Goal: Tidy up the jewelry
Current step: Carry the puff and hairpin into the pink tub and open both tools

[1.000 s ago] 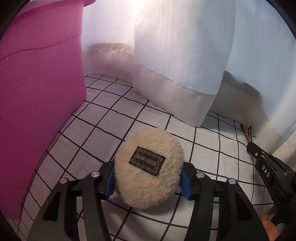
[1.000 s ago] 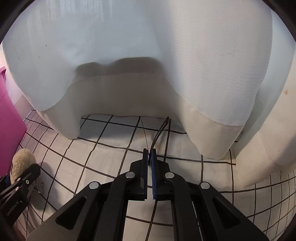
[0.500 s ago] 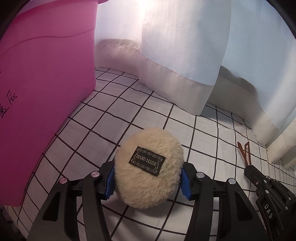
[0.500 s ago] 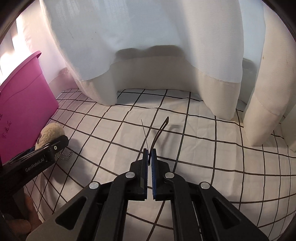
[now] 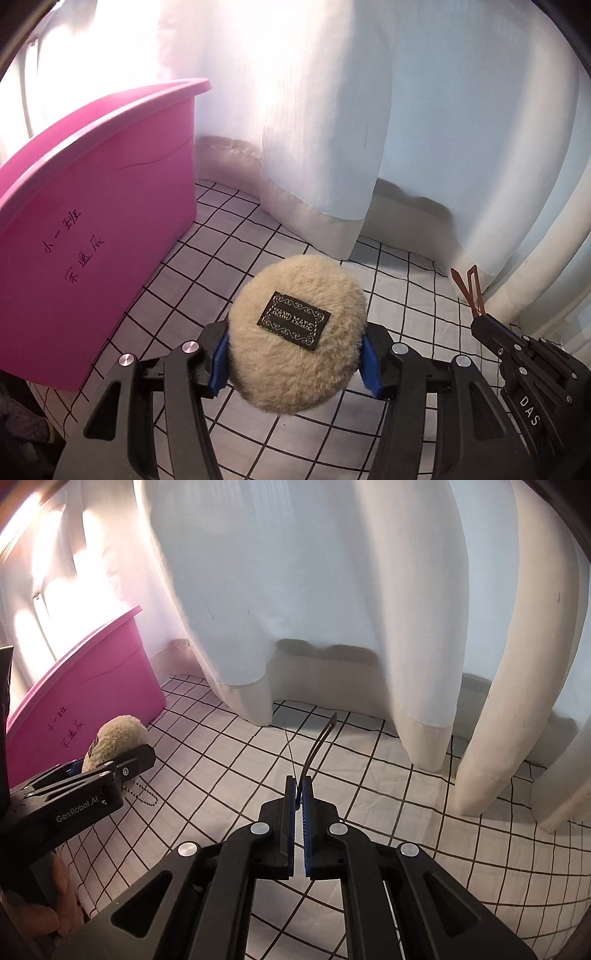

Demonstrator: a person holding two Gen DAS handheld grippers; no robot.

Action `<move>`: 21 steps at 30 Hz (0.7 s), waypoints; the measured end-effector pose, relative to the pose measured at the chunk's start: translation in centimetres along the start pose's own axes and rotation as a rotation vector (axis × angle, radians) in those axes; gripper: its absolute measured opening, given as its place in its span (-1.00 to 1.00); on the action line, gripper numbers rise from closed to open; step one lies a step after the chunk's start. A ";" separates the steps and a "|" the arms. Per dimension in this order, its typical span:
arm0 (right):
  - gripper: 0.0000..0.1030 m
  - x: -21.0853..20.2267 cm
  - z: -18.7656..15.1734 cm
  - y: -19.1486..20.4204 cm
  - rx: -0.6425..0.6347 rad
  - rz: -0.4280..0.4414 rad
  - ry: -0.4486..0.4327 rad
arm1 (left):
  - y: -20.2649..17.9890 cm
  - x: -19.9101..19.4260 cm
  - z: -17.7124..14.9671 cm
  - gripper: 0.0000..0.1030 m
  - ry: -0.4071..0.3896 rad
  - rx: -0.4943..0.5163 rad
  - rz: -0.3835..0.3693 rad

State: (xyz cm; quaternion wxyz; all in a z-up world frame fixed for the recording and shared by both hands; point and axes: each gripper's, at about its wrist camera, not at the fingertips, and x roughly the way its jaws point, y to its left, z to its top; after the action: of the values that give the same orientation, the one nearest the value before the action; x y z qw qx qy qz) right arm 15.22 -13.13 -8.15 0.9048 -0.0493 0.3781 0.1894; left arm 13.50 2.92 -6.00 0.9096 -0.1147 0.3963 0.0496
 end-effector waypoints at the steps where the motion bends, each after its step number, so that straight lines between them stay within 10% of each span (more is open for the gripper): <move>1: -0.93 -0.8 0.6 0.2 -0.013 0.010 -0.011 | -0.1 -1.0 0.4 0.04 -0.015 -0.007 0.005; 21: -0.93 -10.0 10.1 12.7 -0.286 0.325 -0.188 | 8.0 -16.7 5.1 0.05 -0.276 -0.144 0.265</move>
State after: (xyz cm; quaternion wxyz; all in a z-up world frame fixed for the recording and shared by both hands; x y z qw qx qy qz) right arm 10.71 -2.12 6.70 0.8776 -0.0975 0.2643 0.3878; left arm 4.29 11.96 8.23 0.9302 -0.1182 0.2751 0.2122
